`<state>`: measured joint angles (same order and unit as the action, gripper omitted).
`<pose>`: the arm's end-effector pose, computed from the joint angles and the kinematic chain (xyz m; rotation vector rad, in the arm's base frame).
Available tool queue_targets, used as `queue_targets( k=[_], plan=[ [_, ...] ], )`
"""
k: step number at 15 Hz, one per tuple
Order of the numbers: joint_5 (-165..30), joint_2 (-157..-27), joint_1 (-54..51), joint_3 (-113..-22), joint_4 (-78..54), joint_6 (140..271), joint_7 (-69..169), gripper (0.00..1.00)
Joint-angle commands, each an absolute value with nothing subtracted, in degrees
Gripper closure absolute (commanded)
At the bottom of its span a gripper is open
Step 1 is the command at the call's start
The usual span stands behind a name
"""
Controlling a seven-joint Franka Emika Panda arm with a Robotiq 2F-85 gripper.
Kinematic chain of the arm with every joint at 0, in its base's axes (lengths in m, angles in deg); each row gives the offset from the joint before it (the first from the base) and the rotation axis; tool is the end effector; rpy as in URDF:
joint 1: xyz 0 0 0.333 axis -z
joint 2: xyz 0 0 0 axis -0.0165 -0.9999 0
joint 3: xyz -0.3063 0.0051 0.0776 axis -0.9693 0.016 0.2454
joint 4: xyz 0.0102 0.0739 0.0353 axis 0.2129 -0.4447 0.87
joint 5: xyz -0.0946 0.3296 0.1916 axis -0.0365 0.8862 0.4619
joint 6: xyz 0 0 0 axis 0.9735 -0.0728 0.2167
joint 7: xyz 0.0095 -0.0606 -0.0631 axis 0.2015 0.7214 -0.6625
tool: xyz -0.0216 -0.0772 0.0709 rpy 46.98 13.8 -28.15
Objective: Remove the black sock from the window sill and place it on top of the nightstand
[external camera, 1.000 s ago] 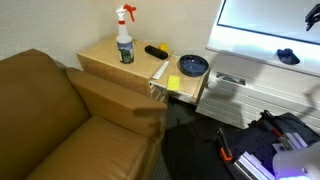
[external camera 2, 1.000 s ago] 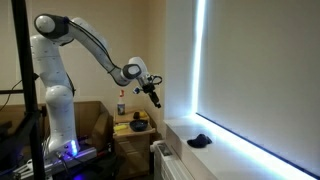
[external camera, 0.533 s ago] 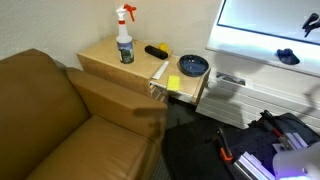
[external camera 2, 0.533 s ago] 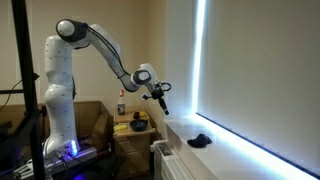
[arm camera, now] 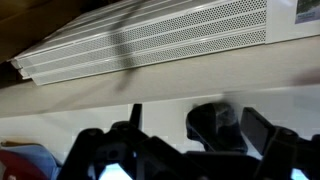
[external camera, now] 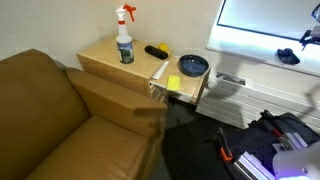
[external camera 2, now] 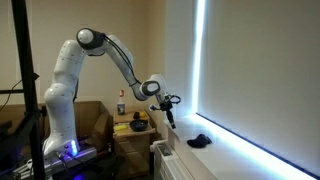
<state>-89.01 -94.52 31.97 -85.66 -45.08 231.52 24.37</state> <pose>0.3548 -0.4620 0.2714 2.3796 -1.4015 0.2864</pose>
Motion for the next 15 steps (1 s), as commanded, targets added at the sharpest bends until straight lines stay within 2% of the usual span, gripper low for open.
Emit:
queue_targets(
  k=[1,4,5,10,15],
  plan=[
    [-74.43,-107.74,30.08,-87.57,-32.48,230.85,25.50,0.00],
    [-65.35,-115.00,25.61,-91.91,-24.61,229.82,19.03,0.00],
    [-65.01,-110.84,26.74,-90.76,-30.21,231.33,25.32,0.00],
    [-64.04,-116.08,25.20,-91.65,-25.19,231.95,23.87,0.00],
    [-64.30,-127.95,19.00,-100.06,-17.45,237.70,17.58,0.00]
  ],
)
